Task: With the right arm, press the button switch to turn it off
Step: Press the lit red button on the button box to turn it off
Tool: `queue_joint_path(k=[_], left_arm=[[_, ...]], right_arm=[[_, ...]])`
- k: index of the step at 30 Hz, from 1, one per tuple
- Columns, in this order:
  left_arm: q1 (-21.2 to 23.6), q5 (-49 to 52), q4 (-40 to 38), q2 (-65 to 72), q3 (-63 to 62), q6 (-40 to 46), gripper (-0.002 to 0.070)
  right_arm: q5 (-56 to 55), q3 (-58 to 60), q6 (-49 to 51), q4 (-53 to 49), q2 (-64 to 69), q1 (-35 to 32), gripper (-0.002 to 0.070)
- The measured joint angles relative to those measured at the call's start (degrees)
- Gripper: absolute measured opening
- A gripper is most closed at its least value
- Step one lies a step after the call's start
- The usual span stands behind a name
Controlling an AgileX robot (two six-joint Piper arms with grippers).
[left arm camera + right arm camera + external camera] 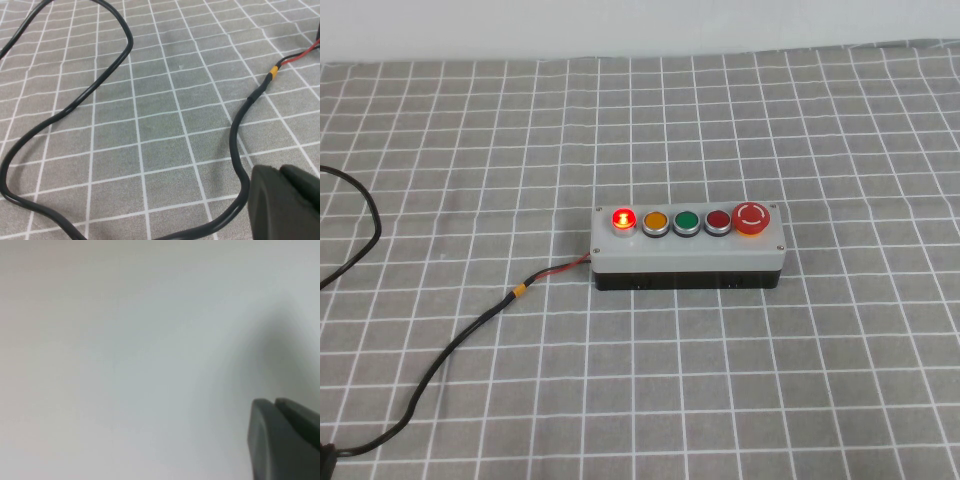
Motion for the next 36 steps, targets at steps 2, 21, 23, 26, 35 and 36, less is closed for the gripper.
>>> queue_joint_path(k=[2, 21, 23, 26, 35, 36], left_arm=[[0.0, 0.0, 0.0, 0.0, 0.0, 0.0, -0.0004], [0.0, 0.0, 0.4, 0.0, 0.0, 0.0, -0.0004], [0.0, 0.0, 0.4, 0.0, 0.0, 0.0, -0.0004], [0.0, 0.0, 0.4, 0.0, 0.0, 0.0, -0.0004], [0.0, 0.0, 0.4, 0.0, 0.0, 0.0, -0.0004], [0.0, 0.0, 0.4, 0.0, 0.0, 0.0, -0.0004]], right_arm=[[2.5, -4.2, 2.6, 0.0, 0.0, 0.0, -0.0016], [76.5, -52.1, -2.8, 17.9, 36.4, 0.0, -0.0016], [82.0, -55.4, -15.8, 28.2, 42.9, 0.0, -0.0016], [87.5, -58.4, -34.2, 45.9, 50.9, 0.0, -0.0016], [90.0, -62.2, -47.2, 61.0, 67.6, 3.9, -0.0016], [89.3, -62.4, -47.2, 60.6, 68.6, 4.9, -0.0016]])
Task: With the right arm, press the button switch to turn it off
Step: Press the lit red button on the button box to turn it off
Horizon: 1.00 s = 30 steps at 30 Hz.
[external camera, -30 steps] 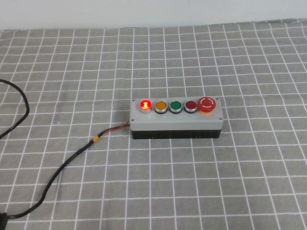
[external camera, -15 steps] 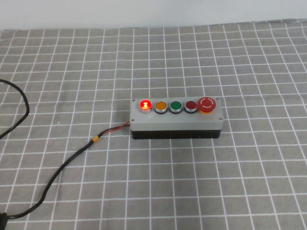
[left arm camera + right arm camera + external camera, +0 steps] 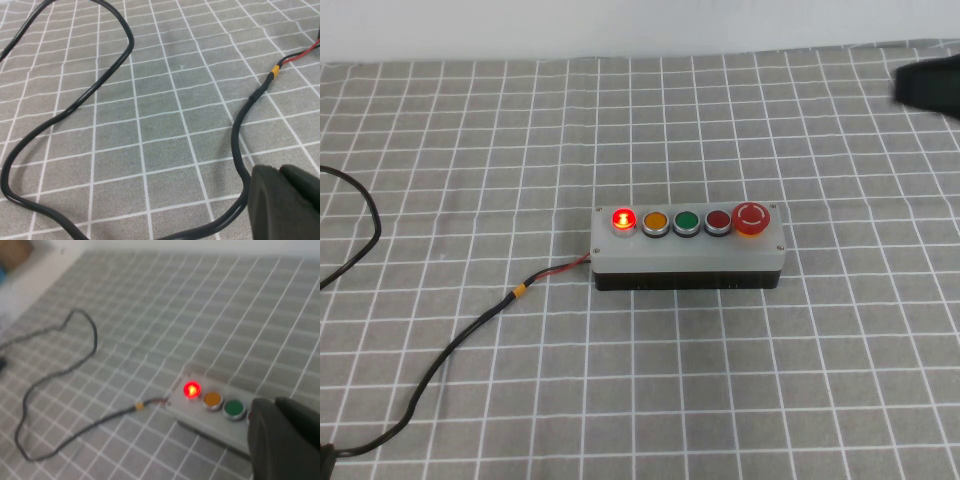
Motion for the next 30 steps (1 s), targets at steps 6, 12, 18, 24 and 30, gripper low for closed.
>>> queue_joint_path(k=[6, 12, 18, 24, 30], left_arm=[[0.0, 0.0, 0.0, 0.0, 0.0, 0.0, -0.0004], [0.0, 0.0, 0.0, 0.0, 0.0, 0.0, -0.0004], [0.0, 0.0, 0.0, 0.0, 0.0, 0.0, -0.0004], [0.0, 0.0, 0.0, 0.0, 0.0, 0.0, -0.0004], [0.0, 0.0, 0.0, 0.0, 0.0, 0.0, -0.0004]], right_arm=[[-5.7, -2.7, 5.5, -10.3, 5.5, 11.3, -0.0016], [-5.5, -10.6, 27.2, -37.1, 12.9, 24.4, -0.0016], [0.3, -20.9, 45.5, -62.4, 21.7, 32.7, -0.0016], [-10.2, -25.0, 47.7, -65.0, 25.9, 34.1, -0.0016], [-24.4, -25.3, 48.1, -61.0, 28.4, 34.1, -0.0016]])
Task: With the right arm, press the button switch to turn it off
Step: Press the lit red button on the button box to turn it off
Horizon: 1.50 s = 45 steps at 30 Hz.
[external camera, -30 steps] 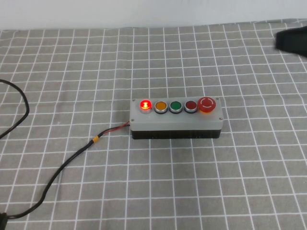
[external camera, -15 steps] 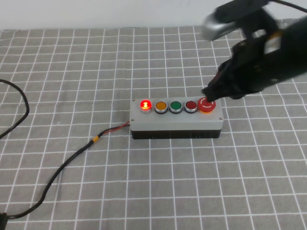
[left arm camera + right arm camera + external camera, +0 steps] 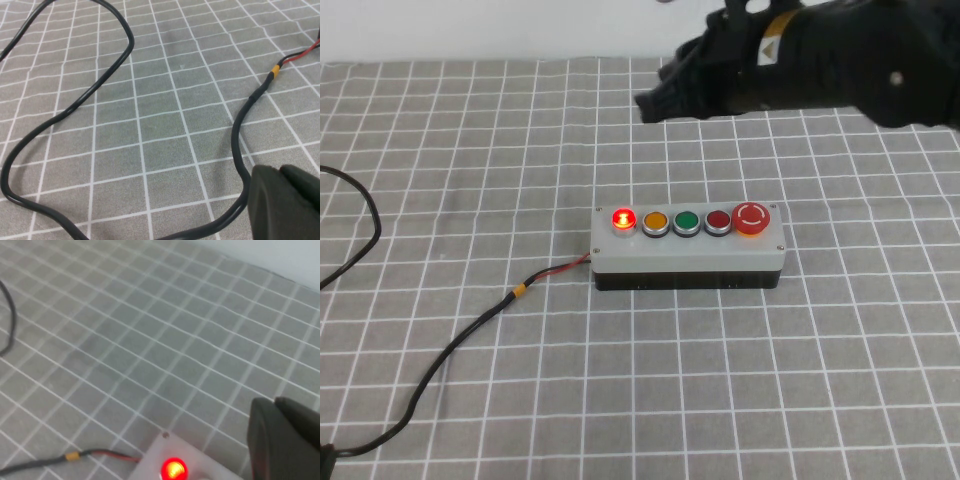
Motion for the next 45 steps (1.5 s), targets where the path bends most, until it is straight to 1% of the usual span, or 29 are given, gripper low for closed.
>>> queue_joint_path(k=[5, 11, 15, 17, 22, 25, 30, 36, 45], left_arm=[[0.0, 0.0, 0.0, 0.0, 0.0, 0.0, -0.0004], [0.0, 0.0, 0.0, 0.0, 0.0, 0.0, -0.0004], [0.0, 0.0, 0.0, 0.0, 0.0, 0.0, -0.0004], [0.0, 0.0, 0.0, 0.0, 0.0, 0.0, -0.0004], [0.0, 0.0, 0.0, 0.0, 0.0, 0.0, -0.0004], [0.0, 0.0, 0.0, 0.0, 0.0, 0.0, -0.0004], [0.0, 0.0, 0.0, 0.0, 0.0, 0.0, -0.0004], [0.0, 0.0, 0.0, 0.0, 0.0, 0.0, -0.0004], [0.0, 0.0, 0.0, 0.0, 0.0, 0.0, -0.0004]], right_arm=[[-0.9, 0.0, -7.6, 4.2, 3.0, 0.0, -0.0016], [0.1, -1.1, -10.0, 4.5, 8.0, 1.3, -0.0016], [4.6, -6.1, -10.0, 2.4, 12.7, 3.2, -0.0016], [8.5, -10.5, -9.9, 2.4, 15.6, 3.8, -0.0016], [19.3, -20.7, -7.8, 2.0, 22.6, 3.9, -0.0016], [21.8, -24.0, -7.5, 1.9, 25.6, 3.9, -0.0016], [23.8, -25.8, -4.8, 1.1, 27.1, 3.9, -0.0016], [26.8, -25.9, -4.3, -0.6, 27.9, 3.9, -0.0016], [26.4, -26.5, -4.2, -0.6, 29.1, 3.9, -0.0016]])
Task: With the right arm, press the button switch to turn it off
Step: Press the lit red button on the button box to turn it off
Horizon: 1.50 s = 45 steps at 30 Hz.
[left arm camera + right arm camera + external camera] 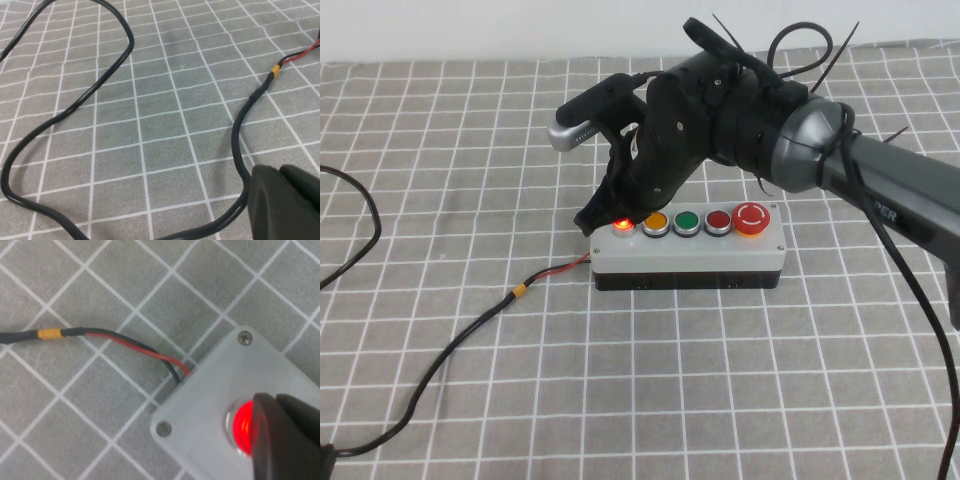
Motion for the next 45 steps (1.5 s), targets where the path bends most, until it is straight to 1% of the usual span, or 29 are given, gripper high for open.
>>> queue_joint_path(k=[10, 16, 22, 27, 33, 35, 38, 40, 45], left_arm=[[0.0, 0.0, 0.0, 0.0, 0.0, 0.0, -0.0004], [0.0, 0.0, 0.0, 0.0, 0.0, 0.0, -0.0004], [0.0, 0.0, 0.0, 0.0, 0.0, 0.0, -0.0004], [0.0, 0.0, 0.0, 0.0, 0.0, 0.0, -0.0004], [0.0, 0.0, 0.0, 0.0, 0.0, 0.0, -0.0004], [0.0, 0.0, 0.0, 0.0, 0.0, 0.0, -0.0004], [0.0, 0.0, 0.1, 0.0, 0.0, 0.0, -0.0004], [0.0, 0.0, 0.1, 0.0, 0.0, 0.0, -0.0004], [0.0, 0.0, 0.1, 0.0, 0.0, 0.0, -0.0004]], right_arm=[[0.6, -1.2, 0.5, 0.1, 1.5, 0.0, -0.0016], [1.8, -0.1, 4.1, -3.5, -1.7, 0.1, -0.0016], [2.8, 0.3, 4.2, -7.5, -12.6, 0.1, -0.0016], [6.0, 0.3, 4.3, -12.3, -23.0, 0.1, -0.0016], [10.3, 1.5, 4.4, -13.3, -32.1, 0.1, -0.0016], [10.2, 5.2, 4.4, -13.4, -35.6, 0.1, -0.0016], [8.0, 14.3, 5.1, -13.4, -42.8, 0.1, -0.0016], [5.5, 22.3, 7.1, -13.4, -48.1, 0.1, -0.0016], [-2.3, 48.1, 12.4, -11.3, -65.4, 0.1, -0.0016]])
